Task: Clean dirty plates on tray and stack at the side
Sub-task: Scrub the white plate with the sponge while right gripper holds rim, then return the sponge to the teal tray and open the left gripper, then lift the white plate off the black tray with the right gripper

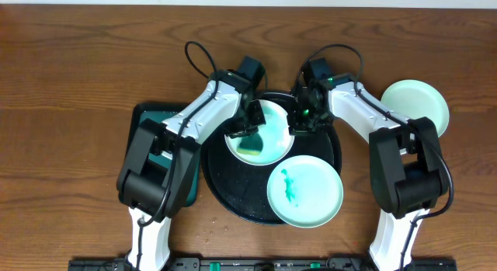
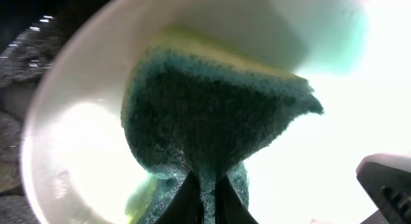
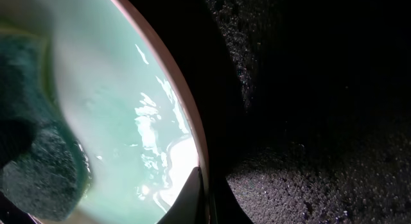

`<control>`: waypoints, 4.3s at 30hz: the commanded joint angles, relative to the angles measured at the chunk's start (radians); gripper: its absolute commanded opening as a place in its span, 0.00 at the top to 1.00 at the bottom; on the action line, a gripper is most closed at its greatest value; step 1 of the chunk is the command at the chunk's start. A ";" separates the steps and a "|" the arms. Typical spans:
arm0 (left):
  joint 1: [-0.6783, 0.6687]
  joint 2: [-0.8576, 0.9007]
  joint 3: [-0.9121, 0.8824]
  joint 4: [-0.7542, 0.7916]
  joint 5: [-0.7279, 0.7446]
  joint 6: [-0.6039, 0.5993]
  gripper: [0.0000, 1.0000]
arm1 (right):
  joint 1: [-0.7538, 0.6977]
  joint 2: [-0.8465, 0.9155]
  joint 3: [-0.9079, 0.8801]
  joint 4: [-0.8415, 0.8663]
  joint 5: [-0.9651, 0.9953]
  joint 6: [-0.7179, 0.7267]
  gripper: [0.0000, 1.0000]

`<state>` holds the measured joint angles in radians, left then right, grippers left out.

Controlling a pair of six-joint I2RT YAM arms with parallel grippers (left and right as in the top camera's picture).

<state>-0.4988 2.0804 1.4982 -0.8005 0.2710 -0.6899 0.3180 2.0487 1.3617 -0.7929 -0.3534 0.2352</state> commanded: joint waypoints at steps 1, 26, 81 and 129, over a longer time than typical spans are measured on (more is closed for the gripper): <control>-0.050 0.046 -0.019 0.060 0.073 -0.040 0.93 | 0.004 0.006 -0.002 0.000 -0.002 0.004 0.99; 0.122 -0.131 0.071 -0.097 0.051 0.068 0.93 | 0.004 0.006 -0.002 -0.011 -0.003 0.003 0.99; 0.291 -0.483 -0.145 -0.377 -0.334 0.117 0.21 | 0.004 0.005 -0.001 -0.007 -0.071 -0.004 0.99; 0.211 -0.588 -0.146 -0.392 -0.336 0.121 0.19 | -0.180 -0.419 -0.002 -0.285 -0.103 -0.153 0.99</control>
<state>-0.2844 1.4921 1.3533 -1.1923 -0.0586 -0.5751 0.1120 1.6390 1.3544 -1.1313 -0.5579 0.0502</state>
